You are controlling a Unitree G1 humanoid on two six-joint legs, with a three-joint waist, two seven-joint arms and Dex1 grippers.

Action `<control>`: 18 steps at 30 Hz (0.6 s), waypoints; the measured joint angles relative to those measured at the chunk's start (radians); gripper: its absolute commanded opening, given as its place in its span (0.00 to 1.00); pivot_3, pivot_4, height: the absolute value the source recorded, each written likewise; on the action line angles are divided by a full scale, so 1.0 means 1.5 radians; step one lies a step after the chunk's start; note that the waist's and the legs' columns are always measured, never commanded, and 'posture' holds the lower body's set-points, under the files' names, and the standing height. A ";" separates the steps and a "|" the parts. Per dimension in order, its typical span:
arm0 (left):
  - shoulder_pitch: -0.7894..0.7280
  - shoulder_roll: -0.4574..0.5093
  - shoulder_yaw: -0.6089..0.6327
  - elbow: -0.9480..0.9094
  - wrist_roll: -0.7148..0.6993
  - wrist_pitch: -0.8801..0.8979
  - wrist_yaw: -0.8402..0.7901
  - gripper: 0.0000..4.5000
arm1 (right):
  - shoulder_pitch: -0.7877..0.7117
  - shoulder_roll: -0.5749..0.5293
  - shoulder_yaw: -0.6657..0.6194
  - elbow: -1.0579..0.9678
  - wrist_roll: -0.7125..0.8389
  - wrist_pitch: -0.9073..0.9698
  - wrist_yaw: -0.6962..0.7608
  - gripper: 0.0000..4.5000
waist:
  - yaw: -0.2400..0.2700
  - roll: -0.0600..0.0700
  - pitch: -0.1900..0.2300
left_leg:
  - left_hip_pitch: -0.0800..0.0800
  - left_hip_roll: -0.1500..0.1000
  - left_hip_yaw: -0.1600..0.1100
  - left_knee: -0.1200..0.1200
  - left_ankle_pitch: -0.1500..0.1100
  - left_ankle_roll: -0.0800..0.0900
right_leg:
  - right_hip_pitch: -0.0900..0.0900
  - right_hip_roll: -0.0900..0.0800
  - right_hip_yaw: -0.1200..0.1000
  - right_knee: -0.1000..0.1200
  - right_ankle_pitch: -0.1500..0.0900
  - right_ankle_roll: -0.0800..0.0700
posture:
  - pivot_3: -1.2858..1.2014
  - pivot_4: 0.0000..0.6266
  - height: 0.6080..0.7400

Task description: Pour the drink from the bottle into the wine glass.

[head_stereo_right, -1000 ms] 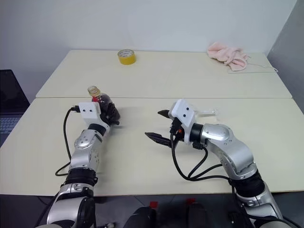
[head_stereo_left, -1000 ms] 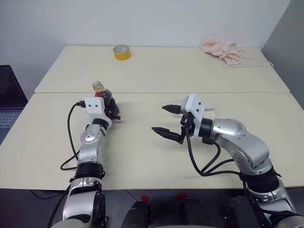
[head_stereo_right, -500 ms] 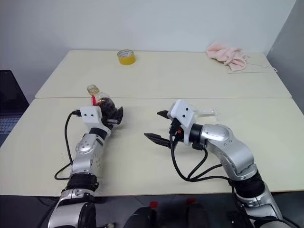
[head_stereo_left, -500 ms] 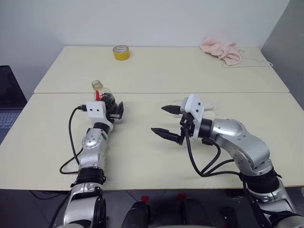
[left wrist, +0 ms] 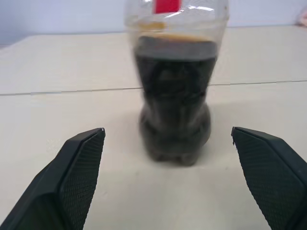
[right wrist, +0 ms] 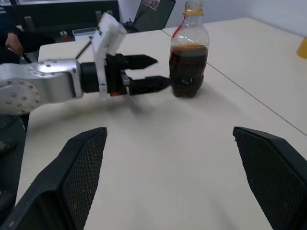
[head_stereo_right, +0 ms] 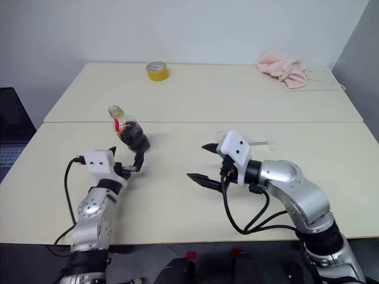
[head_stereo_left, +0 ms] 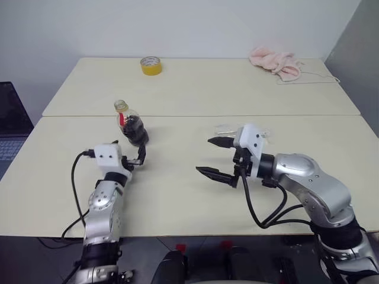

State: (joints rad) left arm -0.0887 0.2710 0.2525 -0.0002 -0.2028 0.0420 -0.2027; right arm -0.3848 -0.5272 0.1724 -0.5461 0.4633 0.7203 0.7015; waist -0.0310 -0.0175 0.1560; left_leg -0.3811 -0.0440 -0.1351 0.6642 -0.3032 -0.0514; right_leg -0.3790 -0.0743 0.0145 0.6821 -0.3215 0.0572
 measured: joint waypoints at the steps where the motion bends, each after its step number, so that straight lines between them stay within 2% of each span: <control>1: 0.016 0.004 0.004 -0.020 0.000 0.012 0.002 1.00 | 0.015 -0.011 -0.010 0.000 0.000 0.001 -0.001 1.00 | 0.001 0.000 0.000 | 0.000 0.000 0.000 0.000 0.000 0.000 | 0.000 0.000 0.000 0.000 0.000 0.000 | 0.52 0.24 1.00; 6: 0.047 0.061 -0.033 -0.130 -0.005 0.054 -0.069 1.00 | 0.066 -0.045 -0.055 -0.004 -0.018 -0.011 -0.022 1.00 | 0.007 0.000 0.000 | 0.001 0.000 0.000 0.000 0.000 0.000 | 0.002 0.000 0.000 0.000 0.000 0.000 | 0.52 0.24 1.00; 9: 0.054 0.090 -0.074 -0.177 -0.032 0.083 -0.140 1.00 | 0.087 -0.074 -0.055 0.004 -0.085 -0.049 -0.048 1.00 | 0.005 0.000 0.000 | 0.001 0.000 0.001 0.000 0.000 0.000 | 0.002 0.000 0.000 0.000 0.000 0.000 | 0.52 0.24 1.00; 13: 0.055 0.114 -0.109 -0.183 -0.063 0.115 -0.214 1.00 | 0.089 -0.087 -0.036 0.036 -0.198 -0.104 -0.106 1.00 | -0.001 0.000 0.000 | 0.001 0.001 0.001 -0.001 0.000 0.000 | 0.001 0.001 0.000 0.000 0.000 0.000 | 0.52 0.24 1.00; 18: 0.019 0.149 -0.140 -0.191 -0.089 0.153 -0.288 1.00 | 0.052 -0.129 0.065 0.113 -0.428 -0.181 -0.186 1.00 | -0.001 0.000 0.000 | 0.001 0.001 0.001 -0.001 0.000 0.000 | 0.001 0.001 0.000 0.000 0.000 0.000 | 0.52 0.24 1.00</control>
State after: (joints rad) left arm -0.0604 0.4949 0.0430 -0.2873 -0.3359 0.2718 -0.6350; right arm -0.3069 -0.7214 0.2698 -0.3773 -0.1794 0.4484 0.4228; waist -0.0319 -0.0169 0.1561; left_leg -0.3796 -0.0428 -0.1335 0.6633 -0.3033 -0.0512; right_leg -0.3778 -0.0721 0.0149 0.6821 -0.3216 0.0572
